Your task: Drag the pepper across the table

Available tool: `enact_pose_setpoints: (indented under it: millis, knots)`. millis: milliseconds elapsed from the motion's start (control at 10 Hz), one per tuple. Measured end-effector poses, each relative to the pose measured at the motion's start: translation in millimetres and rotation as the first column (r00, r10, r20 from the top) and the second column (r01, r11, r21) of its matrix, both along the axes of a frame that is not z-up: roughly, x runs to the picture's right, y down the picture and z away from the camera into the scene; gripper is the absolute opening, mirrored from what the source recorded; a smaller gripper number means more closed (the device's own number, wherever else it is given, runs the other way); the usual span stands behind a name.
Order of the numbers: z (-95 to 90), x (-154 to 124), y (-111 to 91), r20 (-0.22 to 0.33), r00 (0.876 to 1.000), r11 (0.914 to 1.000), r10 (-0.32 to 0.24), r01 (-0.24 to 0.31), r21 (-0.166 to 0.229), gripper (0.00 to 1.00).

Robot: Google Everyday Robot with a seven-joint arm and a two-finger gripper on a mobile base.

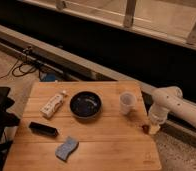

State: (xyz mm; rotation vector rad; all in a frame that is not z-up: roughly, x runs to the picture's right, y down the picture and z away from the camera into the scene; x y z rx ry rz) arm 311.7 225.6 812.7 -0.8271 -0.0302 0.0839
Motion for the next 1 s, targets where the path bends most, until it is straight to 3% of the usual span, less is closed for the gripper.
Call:
enact_pose_setpoints:
  millis: [300, 500, 1000]
  knots:
    - [-38.1, -50, -33, 0.029, 0.999, 0.9991, -0.041, 0.04, 0.014, 0.0]
    - [-53.9, -83, -40, 0.073, 0.994, 0.9967, -0.081, 0.081, 0.009, 0.0]
    - [-65.6, -142, -9, 0.207, 0.962, 0.981, -0.18, 0.191, -0.034, 0.0]
